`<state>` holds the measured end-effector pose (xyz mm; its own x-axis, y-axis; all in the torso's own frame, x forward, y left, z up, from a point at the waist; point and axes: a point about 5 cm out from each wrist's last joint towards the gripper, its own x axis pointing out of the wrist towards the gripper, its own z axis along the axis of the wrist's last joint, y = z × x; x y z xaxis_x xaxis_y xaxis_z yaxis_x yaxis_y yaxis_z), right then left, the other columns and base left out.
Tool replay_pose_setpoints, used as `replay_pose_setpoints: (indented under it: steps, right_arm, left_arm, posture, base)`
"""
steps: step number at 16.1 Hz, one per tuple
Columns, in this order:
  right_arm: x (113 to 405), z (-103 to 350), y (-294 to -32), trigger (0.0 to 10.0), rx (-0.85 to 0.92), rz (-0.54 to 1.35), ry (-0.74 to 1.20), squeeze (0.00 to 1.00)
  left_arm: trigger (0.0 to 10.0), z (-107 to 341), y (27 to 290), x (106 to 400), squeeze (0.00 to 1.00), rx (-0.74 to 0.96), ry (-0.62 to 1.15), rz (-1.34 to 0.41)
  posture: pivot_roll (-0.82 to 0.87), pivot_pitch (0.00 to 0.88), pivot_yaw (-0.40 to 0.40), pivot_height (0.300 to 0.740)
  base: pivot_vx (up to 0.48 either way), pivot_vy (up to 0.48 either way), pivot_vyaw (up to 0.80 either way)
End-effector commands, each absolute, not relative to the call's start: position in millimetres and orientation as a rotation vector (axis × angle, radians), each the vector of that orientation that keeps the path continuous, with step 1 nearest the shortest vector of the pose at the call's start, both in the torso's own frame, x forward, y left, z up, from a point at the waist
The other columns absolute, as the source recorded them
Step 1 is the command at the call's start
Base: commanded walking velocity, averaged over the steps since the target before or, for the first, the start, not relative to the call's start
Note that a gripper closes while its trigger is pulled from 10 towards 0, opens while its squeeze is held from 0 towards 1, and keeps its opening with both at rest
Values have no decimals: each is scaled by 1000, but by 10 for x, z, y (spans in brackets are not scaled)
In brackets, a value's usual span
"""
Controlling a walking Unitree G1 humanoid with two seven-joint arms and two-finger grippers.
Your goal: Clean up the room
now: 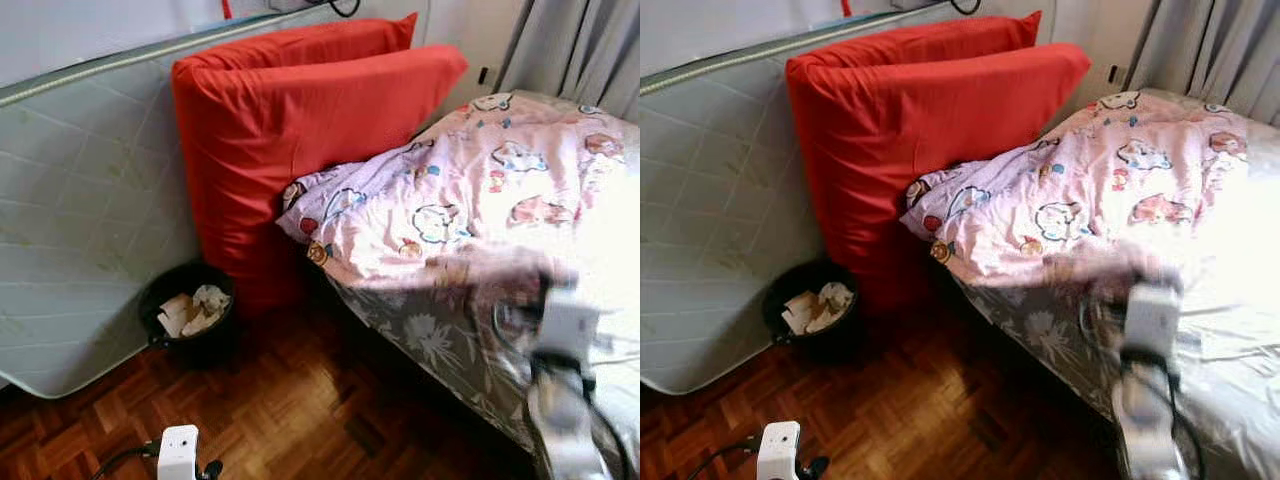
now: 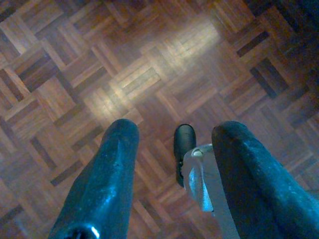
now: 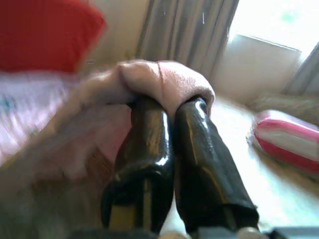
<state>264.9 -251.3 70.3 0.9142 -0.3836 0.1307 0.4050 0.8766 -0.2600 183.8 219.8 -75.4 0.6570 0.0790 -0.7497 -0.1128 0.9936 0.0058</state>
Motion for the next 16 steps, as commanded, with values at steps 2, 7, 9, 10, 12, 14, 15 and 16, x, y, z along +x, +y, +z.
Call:
replay_pose_setpoints:
  steps: [2, 7, 9, 10, 12, 14, 15, 16]
  right_arm:
    - [2514, 493, -2601, 10000, -282, -463, 36, 0]
    - [2266, 18, -2573, 10000, -300, -404, 312, 0]
    - [2208, -119, -2484, 10000, -279, -358, 387, 0]
    - [2193, -160, -2458, 10000, -276, -341, 411, 0]
    - [2144, -275, -2388, 10000, -288, -295, 483, 0]
    - [2044, -450, -2286, 10000, -304, -216, 611, 0]
    - [2028, -469, -2293, 10000, -312, -220, 628, 0]
    - [1987, -504, -2333, 10000, -322, -248, 663, 0]
  left_arm:
    - [10000, -774, 2214, 1794, 0, -29, 868, 106]
    - [10000, -774, 2213, 1796, 0, -23, 871, 93]
    - [10000, -772, 2211, 1801, 0, -15, 872, 81]
    - [10000, -772, 2211, 1801, 0, -14, 872, 80]
    - [10000, -771, 2210, 1802, 0, -12, 872, 80]
    - [10000, -771, 2209, 1801, 0, -11, 870, 82]
    - [10000, -772, 2209, 1801, 0, -11, 870, 82]
    - [10000, -772, 2210, 1800, 0, -11, 870, 83]
  posture:
    - [48, 53, 3, 740]
    - [47, 49, 4, 740]
    - [44, 49, 4, 740]
    - [42, 50, 4, 740]
    - [50, 50, 2, 740]
    - [48, 52, 1, 740]
    - [48, 53, 1, 740]
    - [47, 52, 2, 740]
  base:
    - [0, 0, 0]
    - [0, 0, 0]
    - [0, 0, 0]
    - [0, 0, 0]
    - [0, 0, 0]
    - [0, 0, 0]
    - [0, 0, 0]
    - [0, 0, 0]
